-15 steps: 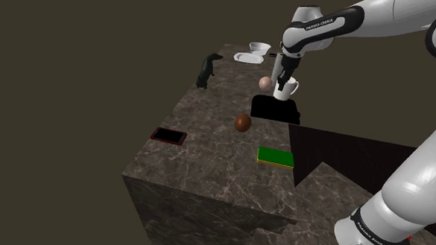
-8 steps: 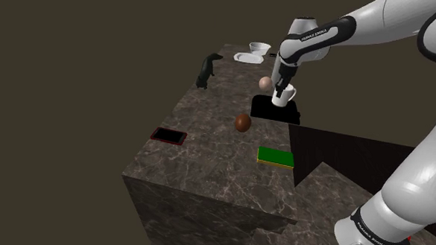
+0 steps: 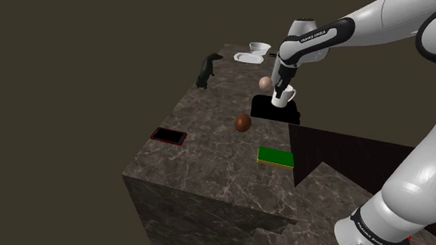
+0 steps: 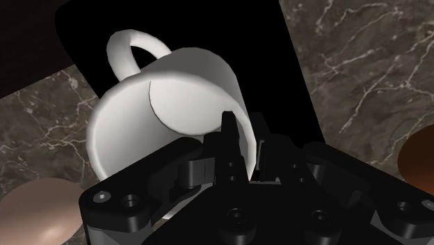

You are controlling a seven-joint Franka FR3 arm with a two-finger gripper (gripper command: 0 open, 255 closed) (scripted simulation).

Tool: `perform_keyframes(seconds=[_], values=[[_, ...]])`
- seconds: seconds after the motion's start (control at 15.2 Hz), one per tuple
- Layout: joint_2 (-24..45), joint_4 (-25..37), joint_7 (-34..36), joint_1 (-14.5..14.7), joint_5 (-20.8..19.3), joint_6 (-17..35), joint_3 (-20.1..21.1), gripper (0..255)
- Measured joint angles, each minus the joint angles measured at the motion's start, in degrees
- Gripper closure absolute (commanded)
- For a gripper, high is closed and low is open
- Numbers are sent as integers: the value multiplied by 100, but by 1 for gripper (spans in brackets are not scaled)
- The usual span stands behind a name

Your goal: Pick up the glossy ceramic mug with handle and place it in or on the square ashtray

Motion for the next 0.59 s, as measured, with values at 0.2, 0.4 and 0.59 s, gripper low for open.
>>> perform_keyframes(seconds=[0.2,0.4,0.59], values=[[-1,1,0,0,0,1,0,0],[-1,1,0,0,0,1,0,0],[-184,194,11,9,-20,-367,2,0]])
